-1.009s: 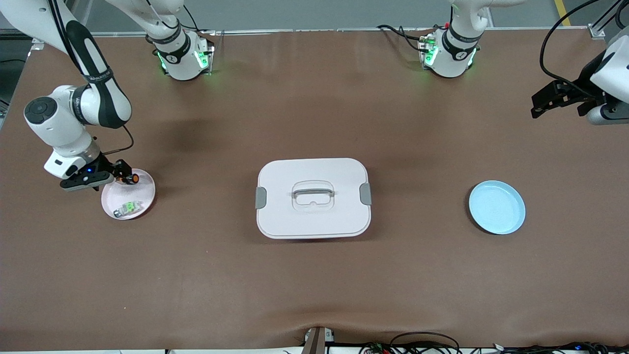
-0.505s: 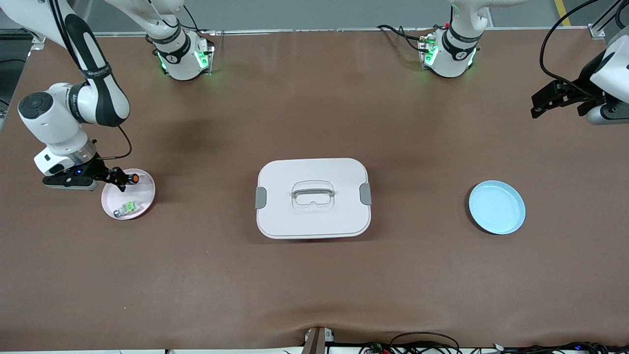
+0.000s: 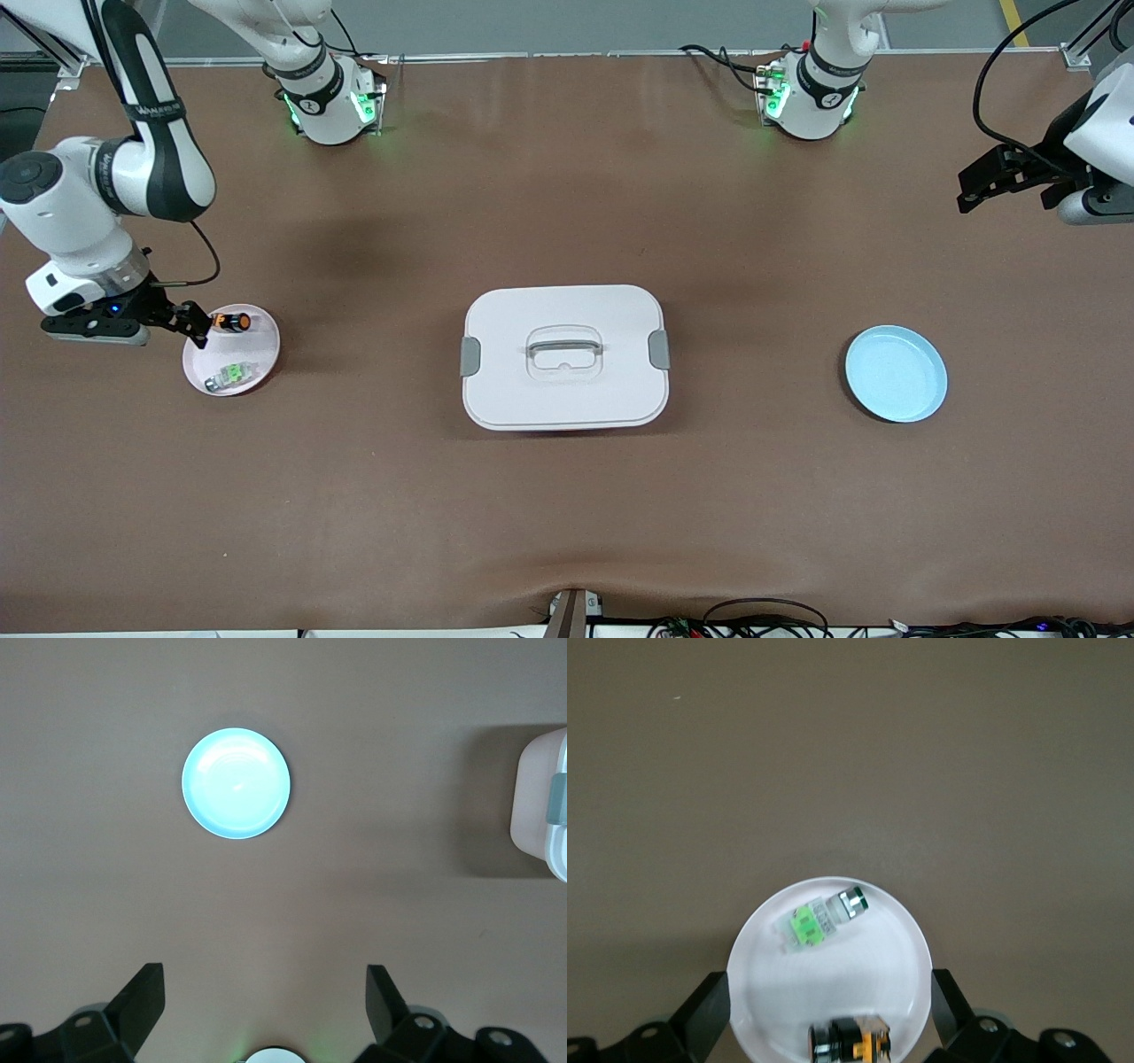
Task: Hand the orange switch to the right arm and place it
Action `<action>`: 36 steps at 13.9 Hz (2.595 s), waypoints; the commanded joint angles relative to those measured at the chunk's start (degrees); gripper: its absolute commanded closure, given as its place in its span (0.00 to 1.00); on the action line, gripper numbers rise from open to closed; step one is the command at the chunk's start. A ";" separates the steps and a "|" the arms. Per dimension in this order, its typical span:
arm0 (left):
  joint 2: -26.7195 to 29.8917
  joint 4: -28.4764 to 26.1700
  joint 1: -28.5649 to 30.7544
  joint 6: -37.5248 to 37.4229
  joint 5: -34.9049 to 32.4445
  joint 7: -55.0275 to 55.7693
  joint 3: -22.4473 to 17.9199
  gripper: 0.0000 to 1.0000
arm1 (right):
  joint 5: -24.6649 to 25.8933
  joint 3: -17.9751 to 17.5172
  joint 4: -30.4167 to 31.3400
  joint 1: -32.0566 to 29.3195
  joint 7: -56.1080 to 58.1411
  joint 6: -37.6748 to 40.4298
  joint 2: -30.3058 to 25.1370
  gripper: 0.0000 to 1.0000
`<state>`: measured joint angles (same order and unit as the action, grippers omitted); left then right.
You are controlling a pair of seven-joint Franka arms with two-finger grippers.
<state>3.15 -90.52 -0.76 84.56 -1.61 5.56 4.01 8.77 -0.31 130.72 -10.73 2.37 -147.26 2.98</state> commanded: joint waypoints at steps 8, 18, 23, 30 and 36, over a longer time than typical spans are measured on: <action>1.07 -0.54 0.32 -0.01 0.29 -1.43 -0.15 0.00 | -3.76 -0.22 -22.07 4.31 -1.31 38.43 -6.84 0.00; 0.80 -0.19 0.23 0.07 0.38 -1.43 -0.06 0.00 | -7.37 -0.22 -30.96 6.16 -1.57 46.09 -6.85 0.00; 0.63 -0.19 0.23 0.25 0.47 -1.43 -0.06 0.00 | -7.45 -0.22 -31.41 6.25 -1.49 46.45 -6.76 0.00; 0.72 -0.19 0.23 0.16 0.38 -1.43 -0.06 0.00 | -7.37 0.57 -31.58 7.92 -1.84 46.53 -6.76 0.00; 0.63 0.69 0.32 -0.01 0.29 -1.52 -0.06 0.00 | -7.37 1.70 -31.85 9.05 -1.84 46.62 -6.76 0.00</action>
<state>3.15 -90.42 -0.73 84.59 -1.61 5.56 3.99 1.81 -0.23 100.10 -3.40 1.40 -101.77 -3.95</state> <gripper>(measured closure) 0.000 0.000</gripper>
